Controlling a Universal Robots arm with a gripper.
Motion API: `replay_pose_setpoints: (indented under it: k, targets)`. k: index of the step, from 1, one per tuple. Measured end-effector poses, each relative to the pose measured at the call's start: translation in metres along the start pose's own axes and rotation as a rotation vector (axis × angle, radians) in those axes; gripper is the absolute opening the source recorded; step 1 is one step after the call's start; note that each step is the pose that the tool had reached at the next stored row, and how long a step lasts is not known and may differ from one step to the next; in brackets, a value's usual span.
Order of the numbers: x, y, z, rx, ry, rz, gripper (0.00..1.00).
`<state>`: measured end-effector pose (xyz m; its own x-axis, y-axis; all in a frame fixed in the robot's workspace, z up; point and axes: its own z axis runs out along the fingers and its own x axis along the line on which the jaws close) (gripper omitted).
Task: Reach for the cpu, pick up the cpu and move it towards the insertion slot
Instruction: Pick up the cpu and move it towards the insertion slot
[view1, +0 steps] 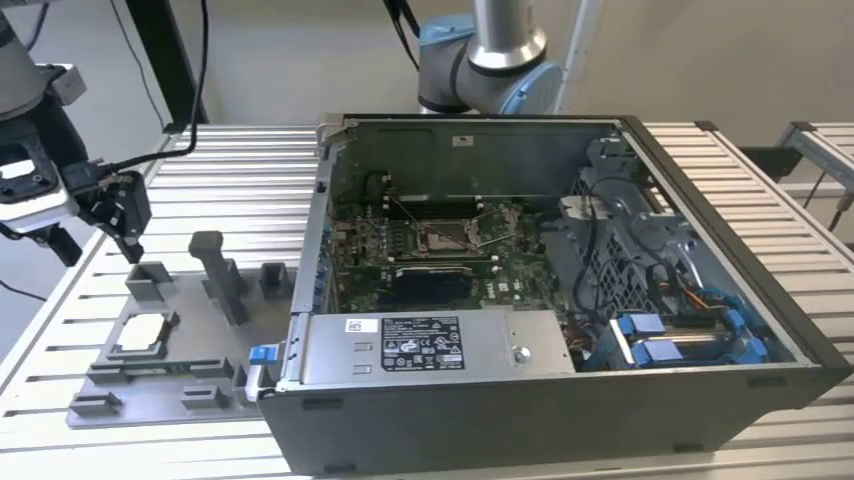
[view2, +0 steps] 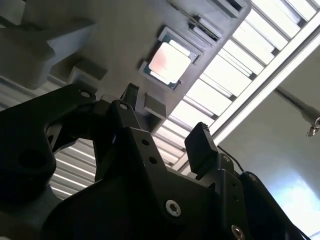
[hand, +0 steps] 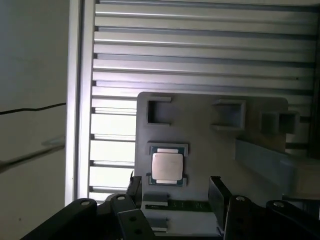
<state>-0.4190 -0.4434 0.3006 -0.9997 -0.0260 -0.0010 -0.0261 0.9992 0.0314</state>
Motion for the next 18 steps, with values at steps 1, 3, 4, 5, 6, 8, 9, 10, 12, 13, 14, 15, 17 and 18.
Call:
replay_pose_setpoints:
  k: [1,3,4,5,6,8,9,10,12,13,14,15,17,18]
  targets:
    - [0.0000,-0.0001,0.0017,0.0002,0.0001,0.000,1.00]
    - [0.0000,-0.0002,0.0054,0.0008,0.0001,0.000,1.00]
    - [0.0000,-0.0002,0.0071,0.0012,0.0002,0.000,1.00]
    - [0.0000,-0.0003,0.0089,0.0017,0.0001,0.000,1.00]
    - [0.0000,-0.0003,0.0109,0.0024,0.0001,0.000,1.00]
    - [0.0000,-0.0004,0.0144,0.0039,0.0002,0.000,1.00]
    - [0.0000,-0.0005,0.0164,0.0048,0.0002,-0.001,1.00]
    - [0.0000,-0.0006,0.0181,0.0056,0.0003,-0.001,1.00]
    - [0.0000,-0.0007,0.0218,0.0074,0.0002,-0.001,1.00]
    - [0.0001,-0.0007,0.0236,0.0086,0.0003,-0.001,1.00]
    - [0.0001,-0.0008,0.0254,0.0098,0.0003,-0.001,1.00]
    - [0.0003,-0.0008,0.0272,0.0115,0.0005,-0.001,1.00]
    - [0.0012,-0.0009,0.0309,0.0148,0.0004,-0.001,1.00]
    - [0.0020,-0.0010,0.0327,0.0163,0.0004,-0.001,1.00]
